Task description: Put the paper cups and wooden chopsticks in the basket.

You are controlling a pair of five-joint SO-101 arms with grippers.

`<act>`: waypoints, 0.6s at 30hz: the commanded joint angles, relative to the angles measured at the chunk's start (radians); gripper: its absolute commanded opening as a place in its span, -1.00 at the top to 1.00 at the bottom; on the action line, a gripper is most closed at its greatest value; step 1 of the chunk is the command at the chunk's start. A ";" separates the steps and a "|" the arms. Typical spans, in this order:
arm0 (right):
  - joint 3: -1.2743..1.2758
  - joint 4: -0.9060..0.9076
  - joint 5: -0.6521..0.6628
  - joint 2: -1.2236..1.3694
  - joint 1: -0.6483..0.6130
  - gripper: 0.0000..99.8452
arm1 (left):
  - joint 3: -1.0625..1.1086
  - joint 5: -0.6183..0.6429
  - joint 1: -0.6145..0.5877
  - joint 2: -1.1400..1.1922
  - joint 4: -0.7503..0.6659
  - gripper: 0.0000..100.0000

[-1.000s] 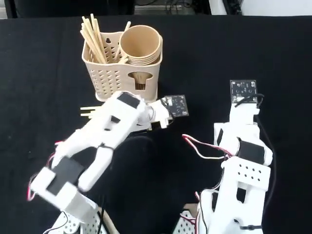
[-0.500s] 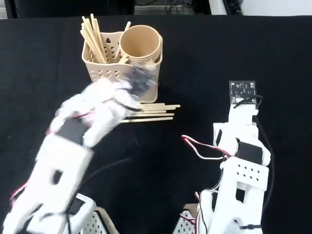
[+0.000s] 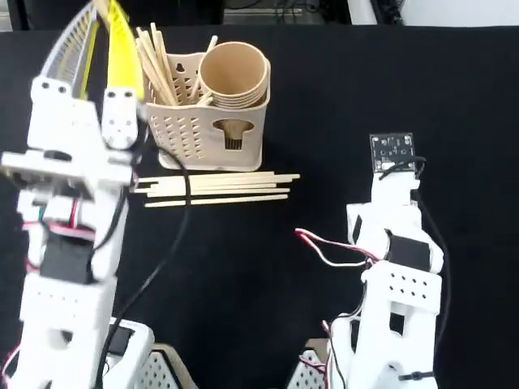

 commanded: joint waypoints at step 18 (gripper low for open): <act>0.036 -0.092 -0.005 -0.007 -0.018 0.95 | -0.283 0.288 -0.113 0.723 0.025 0.84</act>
